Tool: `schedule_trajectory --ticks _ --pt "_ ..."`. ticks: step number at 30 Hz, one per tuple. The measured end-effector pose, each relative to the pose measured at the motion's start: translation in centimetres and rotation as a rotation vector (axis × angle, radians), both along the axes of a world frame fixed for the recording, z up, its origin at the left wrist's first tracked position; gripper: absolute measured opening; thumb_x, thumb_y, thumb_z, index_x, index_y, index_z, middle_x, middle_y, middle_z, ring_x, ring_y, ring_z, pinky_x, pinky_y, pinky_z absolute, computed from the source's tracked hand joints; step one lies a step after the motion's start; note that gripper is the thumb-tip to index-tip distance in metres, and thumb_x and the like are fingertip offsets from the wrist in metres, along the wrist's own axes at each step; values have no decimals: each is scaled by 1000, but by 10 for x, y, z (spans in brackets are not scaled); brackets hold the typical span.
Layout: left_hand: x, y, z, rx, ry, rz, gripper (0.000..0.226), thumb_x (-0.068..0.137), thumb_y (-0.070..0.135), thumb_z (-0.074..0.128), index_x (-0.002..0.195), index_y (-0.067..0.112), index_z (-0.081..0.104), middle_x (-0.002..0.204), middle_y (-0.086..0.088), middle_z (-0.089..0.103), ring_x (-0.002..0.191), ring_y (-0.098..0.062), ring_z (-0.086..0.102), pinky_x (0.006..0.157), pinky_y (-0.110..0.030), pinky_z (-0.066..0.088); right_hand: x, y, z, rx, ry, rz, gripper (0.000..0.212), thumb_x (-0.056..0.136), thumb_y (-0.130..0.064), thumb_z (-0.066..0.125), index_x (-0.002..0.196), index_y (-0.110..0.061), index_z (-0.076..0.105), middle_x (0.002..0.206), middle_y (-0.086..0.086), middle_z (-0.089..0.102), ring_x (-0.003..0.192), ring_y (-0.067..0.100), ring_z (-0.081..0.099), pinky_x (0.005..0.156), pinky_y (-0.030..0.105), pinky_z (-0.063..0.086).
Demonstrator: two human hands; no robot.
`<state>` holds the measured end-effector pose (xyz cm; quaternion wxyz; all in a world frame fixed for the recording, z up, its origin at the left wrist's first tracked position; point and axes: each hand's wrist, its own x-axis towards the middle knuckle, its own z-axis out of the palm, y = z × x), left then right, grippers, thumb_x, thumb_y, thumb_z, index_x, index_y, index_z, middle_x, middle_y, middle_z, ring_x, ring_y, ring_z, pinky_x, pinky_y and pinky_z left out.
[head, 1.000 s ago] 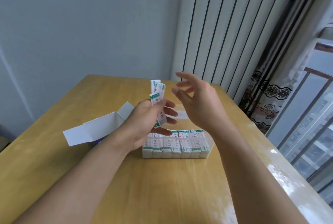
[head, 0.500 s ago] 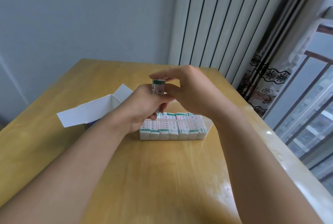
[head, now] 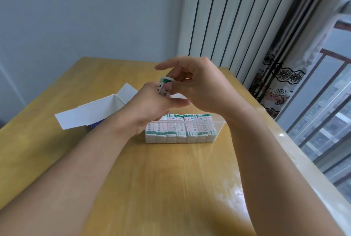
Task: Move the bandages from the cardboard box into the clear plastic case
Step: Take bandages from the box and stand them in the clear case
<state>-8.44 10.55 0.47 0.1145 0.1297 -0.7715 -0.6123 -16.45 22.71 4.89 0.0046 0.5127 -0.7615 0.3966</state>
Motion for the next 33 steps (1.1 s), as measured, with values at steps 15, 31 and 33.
schedule_trajectory --ticks 15,31,33 --pt "-4 -6 -3 267 73 4 25 105 21 50 116 10 69 98 -7 79 78 -17 74 61 -22 56 -33 5 -12 -45 -105 -318 24 81 -30 84 103 -23 79 89 -8 78 78 -3 71 71 18 59" --pt "-4 -5 -3 368 95 67 26 108 22 46 117 10 68 101 -12 78 78 -21 74 61 -24 58 -33 5 -14 -207 -486 -186 8 81 -9 81 87 -9 75 83 7 78 80 21 77 78 38 63" --pt "-5 -5 -3 368 89 81 26 108 22 46 118 11 68 101 -11 78 78 -19 74 63 -24 57 -32 2 -15 -270 -552 -159 10 82 -2 78 90 -3 74 84 11 77 81 23 77 79 37 63"
